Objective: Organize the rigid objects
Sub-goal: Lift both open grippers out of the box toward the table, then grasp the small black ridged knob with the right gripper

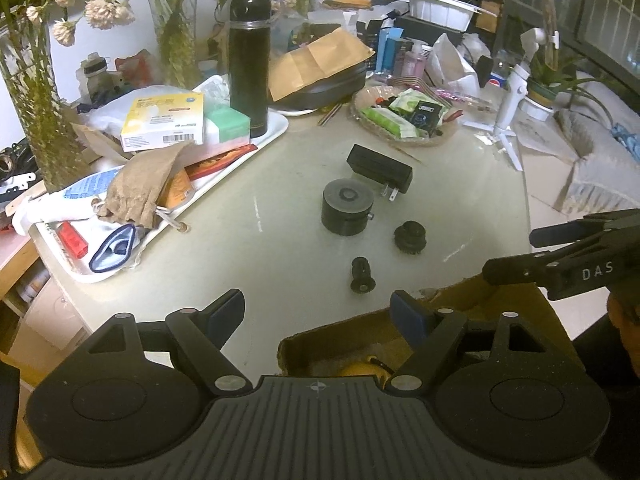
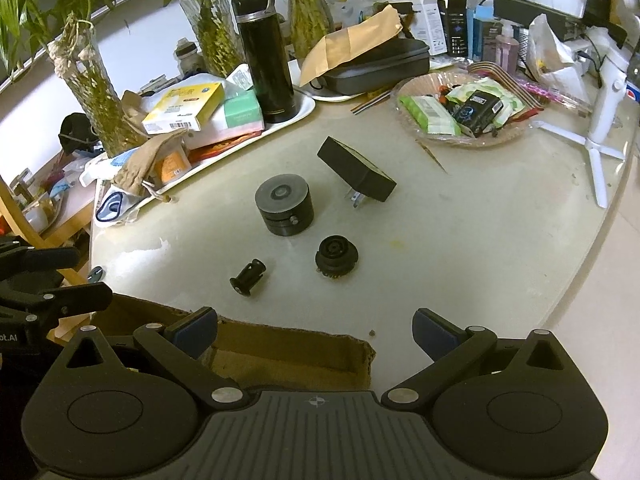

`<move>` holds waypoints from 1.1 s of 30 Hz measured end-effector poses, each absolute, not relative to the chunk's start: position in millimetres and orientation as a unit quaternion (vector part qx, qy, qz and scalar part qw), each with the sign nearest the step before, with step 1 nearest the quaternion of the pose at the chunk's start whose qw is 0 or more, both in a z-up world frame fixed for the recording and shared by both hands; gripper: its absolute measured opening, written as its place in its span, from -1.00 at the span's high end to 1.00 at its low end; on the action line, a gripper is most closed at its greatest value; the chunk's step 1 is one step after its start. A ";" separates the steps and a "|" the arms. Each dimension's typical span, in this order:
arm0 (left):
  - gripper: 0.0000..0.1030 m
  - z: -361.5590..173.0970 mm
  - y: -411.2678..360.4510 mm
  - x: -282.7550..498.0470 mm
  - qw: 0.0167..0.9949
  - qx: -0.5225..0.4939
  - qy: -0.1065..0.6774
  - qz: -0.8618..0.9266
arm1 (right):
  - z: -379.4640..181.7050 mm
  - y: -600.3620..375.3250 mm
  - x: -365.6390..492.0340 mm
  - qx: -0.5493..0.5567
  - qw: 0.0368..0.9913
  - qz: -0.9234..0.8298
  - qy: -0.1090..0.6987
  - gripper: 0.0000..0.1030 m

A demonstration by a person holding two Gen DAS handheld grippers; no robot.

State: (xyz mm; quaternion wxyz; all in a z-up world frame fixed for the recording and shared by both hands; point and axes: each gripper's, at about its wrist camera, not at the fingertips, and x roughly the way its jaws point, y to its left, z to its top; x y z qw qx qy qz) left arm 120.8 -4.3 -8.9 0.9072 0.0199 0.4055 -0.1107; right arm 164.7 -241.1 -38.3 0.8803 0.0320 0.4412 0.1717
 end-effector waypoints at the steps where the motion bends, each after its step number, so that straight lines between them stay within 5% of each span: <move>1: -0.55 -9.5 -4.5 121.8 0.907 0.020 0.405 -0.112 | -38.9 -240.2 166.7 0.031 0.880 0.172 0.442 -0.99; 10: -0.55 -15.2 -6.8 129.0 0.907 0.025 0.403 -0.123 | -45.2 -239.9 190.5 0.023 0.876 0.186 0.445 -0.97; 33: -0.55 -24.4 -5.9 129.6 0.914 -0.011 0.381 -0.141 | -86.0 -210.3 258.1 -0.062 0.861 0.246 0.441 -0.25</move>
